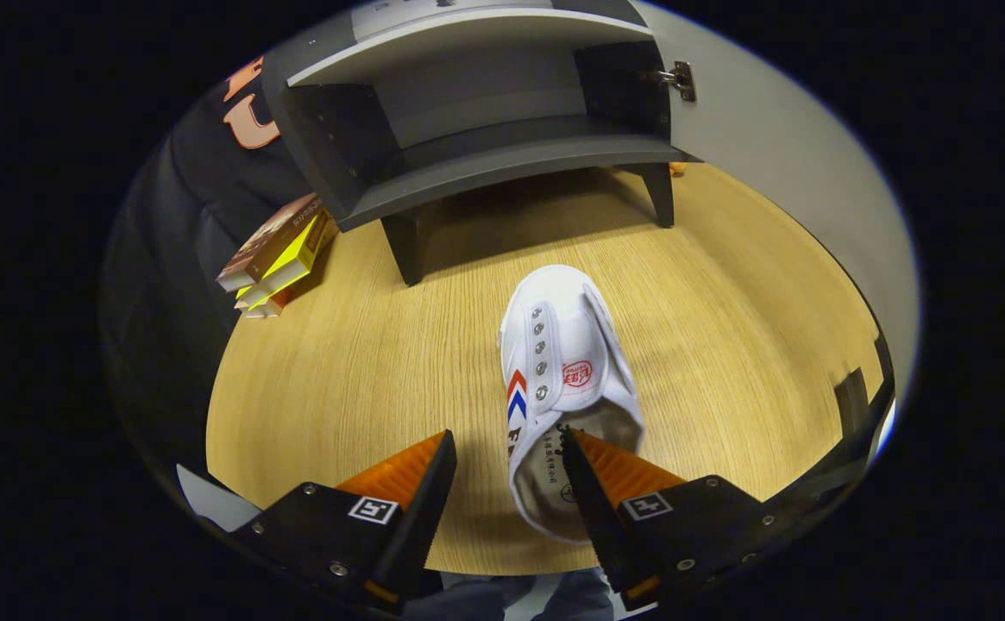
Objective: Open the shoe cabinet door, grab the shoes and put them into the shoe cabinet, then close the shoe cabinet door.
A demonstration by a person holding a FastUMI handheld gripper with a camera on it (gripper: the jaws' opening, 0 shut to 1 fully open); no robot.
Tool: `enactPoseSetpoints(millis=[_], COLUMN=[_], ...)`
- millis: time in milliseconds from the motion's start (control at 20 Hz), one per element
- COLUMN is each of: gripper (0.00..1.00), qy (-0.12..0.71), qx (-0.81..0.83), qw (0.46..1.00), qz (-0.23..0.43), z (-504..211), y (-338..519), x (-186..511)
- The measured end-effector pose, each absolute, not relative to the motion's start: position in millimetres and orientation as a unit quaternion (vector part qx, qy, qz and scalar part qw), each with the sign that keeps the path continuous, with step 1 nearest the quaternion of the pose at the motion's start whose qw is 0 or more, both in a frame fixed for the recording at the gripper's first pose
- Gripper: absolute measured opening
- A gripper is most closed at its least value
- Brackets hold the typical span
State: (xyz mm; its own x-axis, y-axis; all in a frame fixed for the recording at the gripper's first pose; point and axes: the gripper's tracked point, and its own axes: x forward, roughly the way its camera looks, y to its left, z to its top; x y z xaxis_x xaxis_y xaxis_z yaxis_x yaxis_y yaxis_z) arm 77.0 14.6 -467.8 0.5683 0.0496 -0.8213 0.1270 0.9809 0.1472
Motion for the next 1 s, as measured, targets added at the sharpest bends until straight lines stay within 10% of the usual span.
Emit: enactPoseSetpoints(millis=[500, 1000], gripper=[0.04, 0.00], qy=[0.476, 0.402], qx=[0.108, 0.101], qw=[0.872, 0.910], qz=[-0.031, -0.022], z=[-475, -403], y=[9, 10], x=[78, 85])
